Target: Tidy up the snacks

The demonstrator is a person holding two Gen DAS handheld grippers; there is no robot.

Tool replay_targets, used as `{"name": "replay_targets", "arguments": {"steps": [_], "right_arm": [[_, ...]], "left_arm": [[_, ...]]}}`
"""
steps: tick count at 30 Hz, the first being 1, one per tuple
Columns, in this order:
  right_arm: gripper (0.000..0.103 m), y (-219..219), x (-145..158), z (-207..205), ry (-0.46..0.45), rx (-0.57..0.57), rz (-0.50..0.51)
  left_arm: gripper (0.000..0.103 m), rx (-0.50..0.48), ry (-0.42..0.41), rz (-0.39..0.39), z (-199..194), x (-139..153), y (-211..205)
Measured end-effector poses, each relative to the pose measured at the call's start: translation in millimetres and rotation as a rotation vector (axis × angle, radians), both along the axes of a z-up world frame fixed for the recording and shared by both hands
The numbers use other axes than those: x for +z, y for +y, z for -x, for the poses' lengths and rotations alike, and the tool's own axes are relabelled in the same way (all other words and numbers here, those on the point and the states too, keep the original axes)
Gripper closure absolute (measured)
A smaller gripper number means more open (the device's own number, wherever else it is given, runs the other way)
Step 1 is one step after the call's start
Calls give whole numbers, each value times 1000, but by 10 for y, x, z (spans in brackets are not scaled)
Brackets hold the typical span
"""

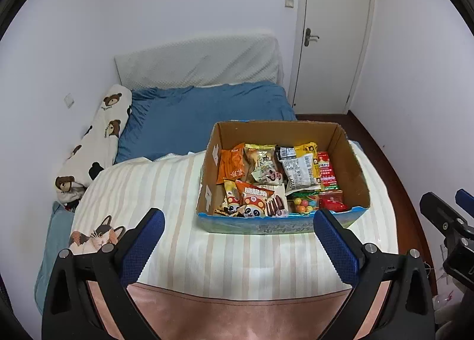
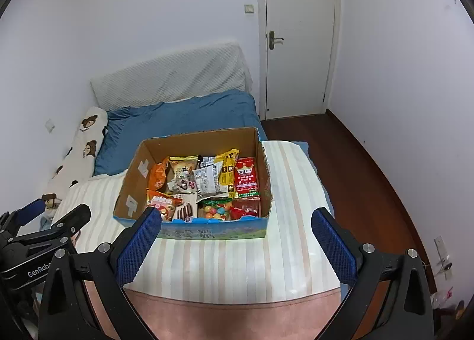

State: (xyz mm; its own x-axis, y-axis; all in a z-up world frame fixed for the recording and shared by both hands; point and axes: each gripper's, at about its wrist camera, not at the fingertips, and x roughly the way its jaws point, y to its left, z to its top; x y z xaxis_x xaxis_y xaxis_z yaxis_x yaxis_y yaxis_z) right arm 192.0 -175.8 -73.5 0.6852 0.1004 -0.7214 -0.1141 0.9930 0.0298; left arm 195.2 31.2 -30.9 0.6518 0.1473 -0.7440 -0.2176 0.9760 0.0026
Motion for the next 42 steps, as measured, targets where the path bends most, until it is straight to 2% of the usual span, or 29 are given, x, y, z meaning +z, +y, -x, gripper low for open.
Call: {"name": "replay_targets", "arguments": {"steps": [20,25,42], "right_arm": [[0,65,-636,-666,143,-28,41],[0,57,-672,-716,156,-31,39],[0,69,-630,-676,154,-30,29]], "left_arm": [[0,-33,153,47,-672,-456,53],[0,-39,171,58,-745,-522,53],[0,-34,157,49,-739,-526,80]]}}
